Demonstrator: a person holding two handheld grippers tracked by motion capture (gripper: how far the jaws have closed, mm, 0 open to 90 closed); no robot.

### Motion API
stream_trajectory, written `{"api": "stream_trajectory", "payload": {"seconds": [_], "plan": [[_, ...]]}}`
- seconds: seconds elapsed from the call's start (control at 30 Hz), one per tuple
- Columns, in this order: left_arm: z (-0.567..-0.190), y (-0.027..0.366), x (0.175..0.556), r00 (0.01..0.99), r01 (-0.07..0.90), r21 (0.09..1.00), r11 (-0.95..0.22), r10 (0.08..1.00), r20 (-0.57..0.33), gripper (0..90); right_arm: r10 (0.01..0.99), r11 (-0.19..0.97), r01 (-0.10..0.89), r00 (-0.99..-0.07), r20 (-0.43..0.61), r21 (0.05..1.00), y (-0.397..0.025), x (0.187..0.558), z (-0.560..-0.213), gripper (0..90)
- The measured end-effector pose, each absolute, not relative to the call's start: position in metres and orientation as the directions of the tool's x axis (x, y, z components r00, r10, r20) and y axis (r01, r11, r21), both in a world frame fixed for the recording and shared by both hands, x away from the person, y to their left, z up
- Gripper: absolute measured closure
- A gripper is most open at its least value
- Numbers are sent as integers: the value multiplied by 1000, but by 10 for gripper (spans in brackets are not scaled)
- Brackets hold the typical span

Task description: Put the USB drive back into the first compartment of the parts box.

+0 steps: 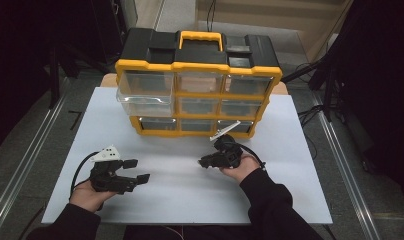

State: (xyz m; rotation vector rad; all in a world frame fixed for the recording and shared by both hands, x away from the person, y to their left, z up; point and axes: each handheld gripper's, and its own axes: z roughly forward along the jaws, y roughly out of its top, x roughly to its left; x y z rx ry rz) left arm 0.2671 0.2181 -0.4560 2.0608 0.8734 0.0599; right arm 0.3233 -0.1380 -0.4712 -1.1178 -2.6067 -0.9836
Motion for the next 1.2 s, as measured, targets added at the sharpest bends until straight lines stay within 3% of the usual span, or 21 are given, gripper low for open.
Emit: {"api": "stream_trajectory", "payload": {"seconds": [1.2], "plan": [[-457, 219, 268, 742, 569, 739, -361, 613, -272, 253, 409, 656, 538, -843, 350, 530, -117, 339, -409, 764]]}}
